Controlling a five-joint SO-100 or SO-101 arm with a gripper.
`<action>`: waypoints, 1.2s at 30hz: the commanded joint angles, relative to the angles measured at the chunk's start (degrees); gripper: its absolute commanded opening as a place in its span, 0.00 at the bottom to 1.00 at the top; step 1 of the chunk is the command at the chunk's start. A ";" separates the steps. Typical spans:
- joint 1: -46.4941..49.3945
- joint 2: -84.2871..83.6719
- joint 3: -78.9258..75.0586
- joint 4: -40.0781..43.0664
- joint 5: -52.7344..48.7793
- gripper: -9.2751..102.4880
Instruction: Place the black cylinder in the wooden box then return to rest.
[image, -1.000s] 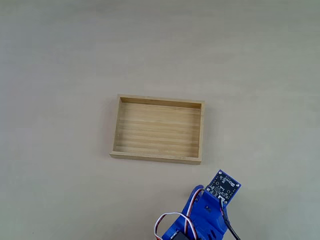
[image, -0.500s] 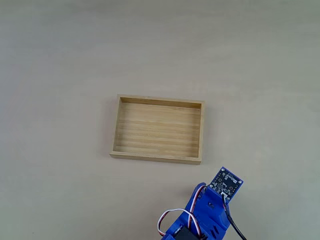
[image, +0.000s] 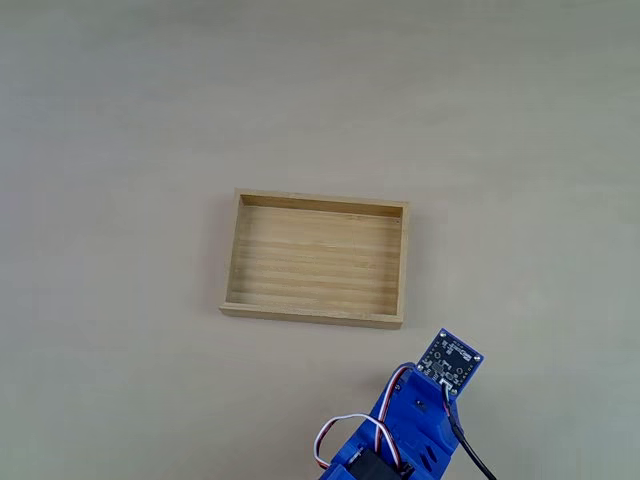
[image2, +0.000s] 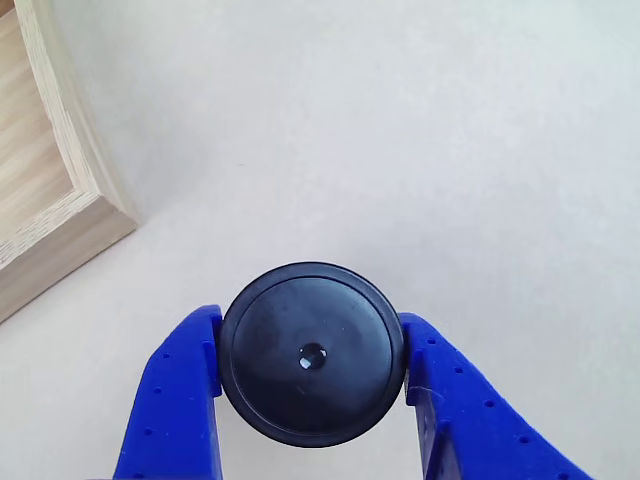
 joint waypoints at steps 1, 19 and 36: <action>-0.62 -0.18 -3.34 -1.76 0.70 0.23; -8.09 -14.68 -22.76 25.49 -1.93 0.21; -27.16 3.16 -36.65 16.79 -2.55 0.21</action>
